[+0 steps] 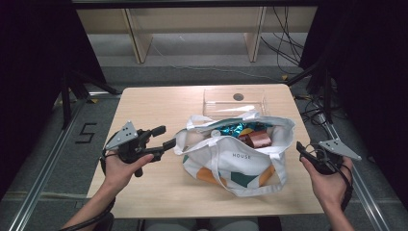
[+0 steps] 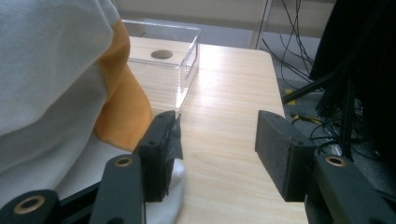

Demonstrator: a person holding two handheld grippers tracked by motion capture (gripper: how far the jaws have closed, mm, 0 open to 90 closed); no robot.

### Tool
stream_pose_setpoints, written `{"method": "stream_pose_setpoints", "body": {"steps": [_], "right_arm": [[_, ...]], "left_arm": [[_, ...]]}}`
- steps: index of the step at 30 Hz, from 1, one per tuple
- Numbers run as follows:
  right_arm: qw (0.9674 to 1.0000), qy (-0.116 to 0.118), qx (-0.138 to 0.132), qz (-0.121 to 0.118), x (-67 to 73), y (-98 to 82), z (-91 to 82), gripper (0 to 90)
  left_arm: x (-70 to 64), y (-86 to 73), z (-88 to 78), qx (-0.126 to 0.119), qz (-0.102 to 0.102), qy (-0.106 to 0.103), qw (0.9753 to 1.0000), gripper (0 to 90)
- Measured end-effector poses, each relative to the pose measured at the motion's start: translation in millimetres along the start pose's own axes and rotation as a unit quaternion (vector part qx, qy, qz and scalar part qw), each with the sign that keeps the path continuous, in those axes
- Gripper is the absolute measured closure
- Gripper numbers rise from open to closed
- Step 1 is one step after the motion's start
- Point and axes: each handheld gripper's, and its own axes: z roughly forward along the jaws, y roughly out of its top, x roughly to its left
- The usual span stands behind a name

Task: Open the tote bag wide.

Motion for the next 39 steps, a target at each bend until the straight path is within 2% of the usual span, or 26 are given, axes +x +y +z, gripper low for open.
{"method": "stream_pose_setpoints", "body": {"steps": [3, 5, 6, 8, 10, 13, 14, 15, 16, 17, 18, 19, 20, 22, 23, 24, 25, 28, 29, 30, 31, 33, 36, 37, 38, 39], "right_arm": [[1.0, 0.004, -0.002, -0.004, -2.4, -0.5, 1.1, 49.2], [0.9999, 0.0, 0.001, 0.016, 0.1, -1.6, 1.7, 49.2], [0.9999, -0.003, 0.012, 0.01, -0.6, -1.5, 0.8, 49.2], [0.9999, -0.003, 0.008, 0.006, -1.1, -1.8, 1.8, 49.3], [0.9999, -0.002, 0.004, -0.011, -2.5, -0.3, 3.1, 49.5], [0.9999, -0.002, 0.002, -0.011, -0.3, 0.8, 2.3, 49.6], [0.9999, -0.002, 0.001, -0.013, 0.1, 1.0, 2.3, 49.7], [0.9999, 0.0, 0.008, 0.008, 4.4, 1.2, 0.8, 49.7], [0.9999, 0.0, 0.008, 0.008, 4.4, 1.2, 0.8, 49.7], [1.0, 0.0, 0.002, 0.003, 4.0, 0.4, 2.2, 49.7], [1.0, 0.001, 0.006, 0.002, 4.2, 0.2, 1.5, 49.8], [1.0, 0.002, 0.002, 0.009, 5.5, -1.2, 2.7, 49.7], [1.0, 0.002, 0.002, 0.009, 5.5, -1.2, 2.7, 49.7], [0.9999, 0.01, 0.007, -0.009, 2.8, -1.7, 4.2, 49.8], [0.9998, 0.011, 0.016, -0.009, 2.7, -1.3, 3.6, 49.8], [0.9998, 0.012, 0.014, -0.012, 2.4, -1.5, 4.0, 49.8], [0.9998, 0.012, 0.014, -0.012, 2.4, -1.5, 4.0, 49.8], [0.9998, 0.011, 0.01, -0.012, 2.7, -0.9, 4.0, 49.8], [0.9998, 0.016, 0.014, -0.007, 3.1, -1.0, 3.7, 49.8], [0.9997, 0.008, 0.021, 0.007, 5.5, -1.3, 2.6, 49.8], [0.9997, 0.008, 0.021, 0.007, 5.5, -1.3, 2.6, 49.8], [0.9997, 0.009, 0.02, 0.007, 5.4, -1.2, 2.7, 49.8], [0.9997, 0.011, 0.02, 0.007, 5.4, -1.6, 2.4, 49.7], [0.9997, 0.011, 0.02, 0.007, 5.1, -2.0, 2.6, 49.7], [0.9997, 0.011, 0.02, 0.007, 5.1, -2.0, 2.6, 49.7], [0.9997, 0.011, 0.019, 0.007, 5.1, -2.2, 2.9, 49.8]], "left_arm": [[-7.0, 3.1, 3.6, 0.003, 0.011, -0.009, 0.9999, 35.7], [-14.3, 5.3, 8.0, 0.005, 0.016, -0.02, 0.9997, 35.8], [-17.6, 6.4, 10.7, 0.008, 0.021, -0.027, 0.9994, 35.8], [-23.9, 7.9, 17.3, 0.011, 0.027, -0.038, 0.9988, 36.0], [-29.5, 10.4, 24.2, 0.019, 0.044, -0.049, 0.9976, 37.2], [-38.6, 14.2, 36.6, 0.028, 0.065, -0.061, 0.9956, 38.7], [-41.9, 15.4, 41.6, 0.032, 0.075, -0.067, 0.9944, 39.7], [-44.9, 16.4, 47.2, 0.036, 0.088, -0.075, 0.9926, 41.1], [-48.5, 16.8, 52.6, 0.039, 0.095, -0.082, 0.9914, 41.1], [-51.7, 17.2, 58.0, 0.046, 0.108, -0.089, 0.9891, 41.8], [-55.8, 17.5, 64.8, 0.053, 0.12, -0.095, 0.9869, 42.1], [-59.0, 19.8, 74.4, 0.065, 0.141, -0.096, 0.9833, 42.5], [-59.0, 19.8, 74.4, 0.065, 0.141, -0.096, 0.9833, 43.2], [-59.9, 22.0, 85.8, 0.072, 0.154, -0.095, 0.9809, 45.9], [-59.8, 22.2, 91.5, 0.078, 0.156, -0.096, 0.98, 46.6], [-59.6, 21.9, 97.1, 0.085, 0.162, -0.096, 0.9785, 47.4], [-59.1, 21.6, 101.8, 0.091, 0.166, -0.096, 0.9773, 47.4], [-57.8, 20.4, 113.1, 0.098, 0.166, -0.095, 0.9766, 50.2], [-57.7, 20.4, 116.0, 0.101, 0.169, -0.095, 0.9758, 50.4], [-57.6, 20.2, 119.4, 0.103, 0.169, -0.094, 0.9757, 51.8], [-57.6, 20.0, 121.3, 0.106, 0.169, -0.094, 0.9754, 51.8], [-57.7, 18.8, 126.9, 0.116, 0.178, -0.095, 0.9726, 52.6], [-57.9, 17.5, 133.0, 0.126, 0.185, -0.093, 0.9702, 56.5], [-58.0, 17.3, 134.7, 0.13, 0.193, -0.091, 0.9684, 63.8], [-58.5, 17.3, 135.5, 0.133, 0.2, -0.086, 0.9668, 63.8], [-59.4, 17.1, 136.0, 0.136, 0.206, -0.079, 0.9659, 68.6]]}}
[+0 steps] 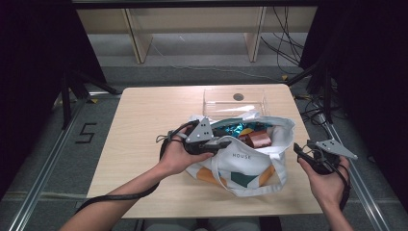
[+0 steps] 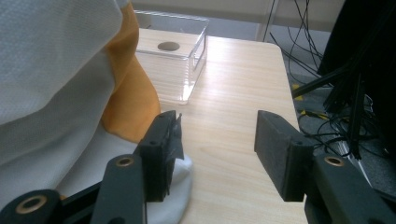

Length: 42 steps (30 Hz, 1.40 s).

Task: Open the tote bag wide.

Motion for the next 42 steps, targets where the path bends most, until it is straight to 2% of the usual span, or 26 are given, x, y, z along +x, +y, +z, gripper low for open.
{"method": "stream_pose_setpoints", "body": {"steps": [1, 2, 3, 4, 6, 8, 9, 12, 14, 15, 16, 17, 19, 21, 22, 24, 25, 28, 29, 31, 32, 33, 36, 37, 39, 42], "right_arm": [[1.0, 0.0, 0.001, 0.0, 0.0, -0.2, 0.4, 49.8], [1.0, 0.0, 0.001, 0.0, 0.0, -0.2, 0.4, 49.8], [1.0, 0.0, 0.002, 0.0, 0.4, -0.3, 0.6, 49.7], [1.0, 0.0, 0.002, 0.0, 0.4, -0.3, 0.6, 49.7], [1.0, 0.001, 0.001, -0.003, 0.4, -0.2, 0.6, 49.7], [1.0, 0.001, 0.001, -0.003, 0.4, -0.1, 0.7, 49.7], [0.9998, 0.005, -0.005, -0.019, -2.4, 0.3, 2.1, 49.7], [0.9997, 0.011, -0.006, -0.02, -2.7, 0.4, 2.3, 49.7], [0.9998, 0.006, -0.004, -0.02, -2.4, 0.4, 1.9, 49.7], [0.9998, 0.007, -0.005, -0.02, -2.7, 0.3, 2.5, 49.7], [0.9998, 0.001, -0.004, -0.02, -2.7, 0.6, 2.1, 49.7], [0.9997, 0.0, -0.005, -0.022, -3.1, 0.7, 2.3, 49.7], [0.9998, 0.0, -0.007, -0.019, -3.0, 0.9, 2.8, 49.6], [0.9999, -0.003, -0.005, -0.016, -2.2, 0.7, 2.7, 49.6], [1.0, -0.002, -0.005, -0.004, -0.9, 0.6, 2.5, 49.6], [1.0, -0.001, -0.001, -0.004, -1.0, 0.6, 2.6, 49.6], [1.0, -0.001, 0.0, -0.001, -0.7, 0.4, 2.4, 49.6], [1.0, 0.0, 0.0, 0.002, -0.5, 0.7, 2.2, 49.6], [1.0, -0.001, 0.001, -0.003, -0.9, 0.5, 2.2, 49.6], [0.9998, 0.003, -0.003, -0.018, -3.7, 0.7, 3.6, 49.5], [0.9998, 0.002, -0.003, -0.018, -3.7, 0.6, 3.8, 49.5], [0.9998, 0.004, -0.003, -0.017, -3.5, 0.6, 3.7, 49.5], [1.0, -0.003, 0.001, -0.009, -1.3, 0.6, 3.2, 49.5], [1.0, -0.001, 0.0, -0.006, -1.1, 0.7, 3.4, 49.5], [1.0, -0.001, 0.003, -0.004, -0.4, 0.6, 3.3, 49.5], [1.0, -0.001, 0.003, -0.004, -0.4, 0.8, 3.1, 49.5]], "left_arm": [[0.2, 1.2, -0.1, 0.005, 0.011, 0.003, 0.9999, 77.6], [-0.2, 2.6, -1.1, 0.009, 0.011, 0.001, 0.9999, 77.6], [-2.0, 7.6, -5.5, 0.016, 0.011, -0.003, 0.9998, 84.7], [-2.0, 7.6, -5.5, 0.016, 0.011, -0.003, 0.9998, 86.0], [-4.8, 14.2, -12.1, 0.022, 0.021, -0.007, 0.9995, 86.8], [-9.3, 19.9, -18.9, 0.025, 0.019, -0.015, 0.9994, 87.3], [-10.9, 22.8, -22.3, 0.029, 0.026, -0.02, 0.9991, 87.4], [-16.9, 28.7, -29.8, 0.041, 0.025, -0.039, 0.9981, 87.4], [-20.7, 30.7, -32.4, 0.054, 0.017, -0.061, 0.9965, 87.4], [-23.0, 31.1, -33.3, 0.065, 0.005, -0.075, 0.995, 87.4], [-23.9, 31.0, -33.5, 0.069, -0.001, -0.081, 0.9943, 87.3], [-23.5, 31.0, -33.4, 0.073, 0.003, -0.087, 0.9935, 87.4], [-25.4, 29.2, -32.1, 0.08, -0.01, -0.095, 0.9921, 87.4], [-26.7, 27.7, -30.7, 0.085, -0.016, -0.102, 0.9911, 87.4], [-26.9, 27.4, -30.3, 0.086, -0.014, -0.104, 0.9908, 87.4], [-28.6, 26.4, -29.0, 0.09, -0.011, -0.112, 0.9896, 87.4], [-30.4, 25.2, -28.4, 0.09, -0.022, -0.114, 0.9891, 87.3], [-34.5, 21.9, -26.3, 0.095, -0.014, -0.122, 0.9878, 87.3], [-37.3, 20.4, -26.2, 0.098, -0.021, -0.123, 0.9874, 87.3], [-39.4, 19.5, -26.4, 0.097, -0.018, -0.123, 0.9875, 87.2], [-39.8, 19.1, -26.3, 0.096, -0.01, -0.124, 0.9876, 87.1], [-42.1, 17.9, -26.5, 0.099, -0.016, -0.125, 0.9871, 87.1], [-45.8, 15.6, -26.2, 0.104, -0.005, -0.129, 0.9861, 86.7], [-45.8, 14.9, -25.7, 0.106, 0.005, -0.131, 0.9856, 86.6], [-49.1, 12.7, -24.9, 0.108, 0.003, -0.133, 0.9851, 86.6], [-52.8, 10.9, -25.0, 0.111, 0.015, -0.139, 0.984, 86.3]]}}
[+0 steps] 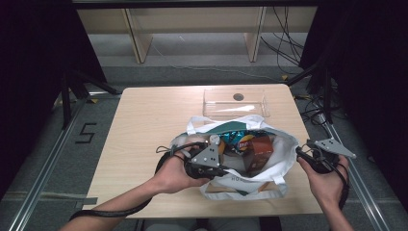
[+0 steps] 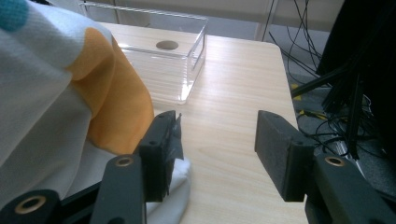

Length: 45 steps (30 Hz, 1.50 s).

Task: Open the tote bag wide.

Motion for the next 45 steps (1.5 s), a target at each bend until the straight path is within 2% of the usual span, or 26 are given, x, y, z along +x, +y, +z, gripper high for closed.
{"method": "stream_pose_setpoints", "body": {"steps": [1, 3, 4, 8, 9, 10, 13, 17, 18, 19, 24, 25, 27, 28, 29, 30, 31, 32, 34, 35, 36, 39, 41, 42, 43, 45], "right_arm": [[1.0, -0.001, -0.001, 0.001, -0.1, 0.0, 0.1, 49.5], [0.9999, -0.004, -0.007, -0.015, -2.9, 0.0, 1.0, 49.5], [0.9999, -0.004, -0.005, -0.011, -2.4, -0.1, 0.7, 49.5], [1.0, -0.004, -0.002, -0.007, -1.5, 0.0, 0.2, 49.5], [0.9998, -0.002, -0.006, -0.017, -2.7, 0.2, 0.8, 49.5], [1.0, -0.002, 0.0, -0.001, -0.3, -0.1, 0.0, 49.5], [1.0, -0.001, 0.0, -0.001, -0.1, -0.2, 0.4, 49.5], [1.0, 0.001, 0.0, 0.003, 1.0, -0.1, 0.9, 49.5], [0.9999, 0.004, -0.003, -0.013, -1.6, 0.3, 1.6, 49.5], [0.9998, 0.004, -0.005, -0.017, -2.0, 0.1, 1.8, 49.5], [0.9999, 0.007, -0.004, -0.008, -1.6, 0.2, 1.8, 49.5], [0.9999, 0.007, -0.007, -0.014, -2.1, -0.1, 2.3, 49.5], [1.0, -0.001, -0.002, -0.002, 0.7, 0.3, 0.3, 49.5], [0.9997, 0.002, -0.012, -0.02, -2.4, 1.0, 1.0, 49.5], [1.0, -0.003, -0.005, -0.007, -0.1, 1.0, -1.0, 49.5], [0.9999, -0.004, -0.01, -0.006, -0.3, 1.8, -2.2, 49.7], [1.0, 0.001, -0.005, 0.005, 1.0, 2.9, -4.8, 50.2], [0.9999, -0.003, -0.015, -0.006, -0.8, 4.0, -6.1, 51.8], [0.9998, 0.001, -0.017, -0.009, -1.6, 6.8, -11.2, 55.2], [0.9996, 0.01, -0.021, -0.015, -3.0, 9.0, -14.2, 56.7], [0.9996, 0.005, -0.025, -0.01, -1.0, 10.9, -19.1, 58.9], [0.9992, 0.01, -0.036, -0.012, -0.3, 16.5, -29.4, 63.1], [0.9991, 0.007, -0.04, -0.01, 1.1, 20.0, -36.9, 64.6], [0.9983, 0.009, -0.049, -0.031, -1.3, 21.6, -38.2, 65.1], [0.9988, 0.006, -0.043, -0.021, 1.2, 22.3, -41.7, 65.1], [0.9983, 0.008, -0.049, -0.031, 0.4, 23.6, -42.8, 64.9]], "left_arm": [[-0.6, -0.5, -0.4, 0.004, 0.006, 0.0, 1.0, 86.2], [-2.2, -2.3, 0.2, 0.006, 0.009, -0.003, 0.9999, 86.1], [-2.7, -3.2, 0.5, 0.009, 0.011, -0.005, 0.9999, 86.0], [-6.7, -8.9, 4.5, 0.017, 0.004, -0.014, 0.9998, 85.6], [-8.4, -9.9, 5.6, 0.023, 0.005, -0.015, 0.9996, 85.6], [-9.0, -10.4, 6.5, 0.027, 0.01, -0.019, 0.9994, 85.7], [-13.5, -14.7, 13.2, 0.046, 0.02, -0.028, 0.9984, 85.7], [-12.2, -19.4, 19.9, 0.051, 0.003, -0.036, 0.998, 85.8], [-12.1, -19.8, 20.9, 0.051, 0.004, -0.036, 0.998, 85.9], [-12.3, -20.3, 21.9, 0.057, 0.004, -0.038, 0.9977, 86.0], [-12.9, -23.3, 24.8, 0.059, 0.0, -0.047, 0.9971, 86.1], [-12.7, -23.4, 24.6, 0.06, 0.001, -0.048, 0.9971, 86.1], [-12.1, -22.4, 22.8, 0.047, -0.008, -0.043, 0.9979, 85.5], [-11.5, -21.7, 21.6, 0.04, -0.011, -0.039, 0.9984, 83.0], [-11.3, -20.1, 19.0, 0.023, -0.023, -0.037, 0.9988, 80.1], [-10.9, -18.7, 17.0, 0.013, -0.017, -0.035, 0.9991, 74.5], [-13.3, -17.2, 13.4, 0.001, -0.019, -0.032, 0.9993, 71.5], [-14.4, -16.6, 11.0, -0.005, -0.012, -0.029, 0.9995, 68.7], [-18.3, -17.5, 4.5, -0.024, -0.012, -0.022, 0.9994, 64.0], [-22.1, -19.7, 0.4, -0.031, -0.019, -0.019, 0.9991, 62.2], [-23.3, -21.0, -2.2, -0.036, -0.013, -0.016, 0.9991, 61.6], [-30.2, -26.8, -15.7, -0.068, -0.025, 0.0, 0.9973, 61.2], [-32.7, -28.0, -23.1, -0.078, -0.021, 0.008, 0.9967, 61.7], [-34.4, -28.1, -26.5, -0.086, -0.024, 0.016, 0.9958, 61.7], [-34.6, -26.9, -30.6, -0.095, -0.018, 0.025, 0.995, 61.8], [-33.7, -22.7, -39.9, -0.111, -0.019, 0.034, 0.9931, 59.8]]}}
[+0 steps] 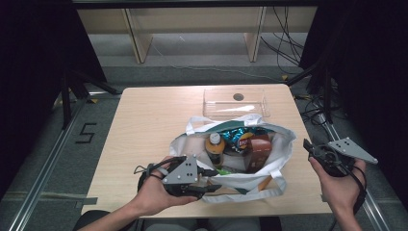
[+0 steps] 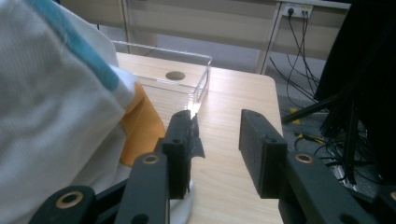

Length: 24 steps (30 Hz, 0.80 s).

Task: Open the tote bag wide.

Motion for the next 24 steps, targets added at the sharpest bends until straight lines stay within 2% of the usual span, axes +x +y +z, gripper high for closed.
{"method": "stream_pose_setpoints", "body": {"steps": [1, 2, 3, 4, 5, 6, 8, 10, 12, 13, 14, 15, 16, 17, 18, 21, 22, 23, 24], "right_arm": [[1.0, 0.0, -0.004, -0.004, -1.0, 1.0, -0.3, 64.5], [1.0, 0.0, -0.007, -0.007, -1.7, 1.1, -0.5, 64.5], [0.9999, 0.0, -0.006, 0.012, 1.1, 2.1, -2.1, 64.5], [0.9998, 0.004, -0.012, 0.013, 2.1, 3.2, -2.9, 64.7], [0.9997, 0.014, -0.007, 0.016, 3.8, 4.4, -4.6, 65.1], [0.9999, 0.012, -0.01, 0.007, 4.4, 5.8, -5.9, 65.9], [0.9998, 0.016, -0.01, 0.001, 7.1, 8.2, -7.0, 68.2], [0.9998, 0.02, -0.008, 0.002, 10.9, 10.3, -8.7, 73.1], [0.9996, 0.026, -0.006, -0.005, 15.0, 12.7, -10.9, 79.7], [0.9994, 0.029, -0.014, -0.014, 15.7, 13.8, -11.0, 82.1], [0.9993, 0.034, -0.012, -0.01, 19.0, 15.3, -13.0, 84.8], [0.9989, 0.042, -0.01, -0.016, 21.1, 17.7, -15.2, 87.0], [0.9985, 0.05, -0.014, -0.019, 23.6, 20.4, -16.6, 88.5], [0.9983, 0.052, -0.016, -0.022, 27.1, 22.9, -19.4, 89.9], [0.9974, 0.065, -0.022, -0.021, 31.5, 26.3, -21.3, 90.0], [0.9958, 0.084, -0.023, -0.028, 42.7, 34.1, -26.8, 90.0], [0.9945, 0.093, -0.03, -0.038, 45.8, 36.3, -27.2, 90.0], [0.9939, 0.101, -0.027, -0.035, 50.7, 38.1, -29.5, 90.0], [0.9925, 0.107, -0.035, -0.049, 53.7, 40.6, -30.6, 90.0]], "left_arm": [[-0.3, 1.4, -1.9, 0.0, -0.002, 0.001, 1.0, 57.6], [-1.1, 2.5, -3.6, 0.003, 0.007, -0.005, 1.0, 58.1], [-3.4, 1.6, -3.6, 0.01, 0.01, -0.016, 0.9998, 60.5], [-6.1, 0.0, -2.3, 0.017, 0.008, -0.026, 0.9995, 64.4], [-9.9, -3.1, 1.1, 0.029, 0.007, -0.038, 0.9988, 66.5], [-13.0, -6.8, 6.1, 0.041, 0.013, -0.049, 0.9979, 68.9], [-17.0, -15.8, 18.1, 0.064, 0.015, -0.058, 0.9961, 73.2], [-17.2, -26.1, 31.6, 0.089, 0.003, -0.064, 0.994, 78.6], [-13.5, -32.8, 41.1, 0.104, 0.001, -0.056, 0.993, 82.9], [-11.8, -36.5, 45.9, 0.116, -0.005, -0.055, 0.9918, 84.3], [-9.8, -39.7, 50.4, 0.128, -0.008, -0.053, 0.9904, 85.4], [-8.0, -42.5, 54.7, 0.136, -0.007, -0.048, 0.9894, 86.4], [-5.6, -44.9, 58.2, 0.15, 0.0, -0.045, 0.9877, 86.8], [-3.8, -48.1, 63.4, 0.155, -0.006, -0.04, 0.987, 87.3], [-1.8, -49.7, 67.2, 0.159, -0.004, -0.034, 0.9867, 87.5], [4.6, -51.1, 74.7, 0.159, -0.004, -0.01, 0.9872, 88.2], [7.2, -50.9, 76.3, 0.156, -0.008, -0.003, 0.9877, 88.4], [8.9, -50.8, 78.3, 0.149, -0.019, 0.005, 0.9886, 88.7], [10.4, -50.3, 79.1, 0.144, -0.025, 0.011, 0.9893, 88.9]]}}
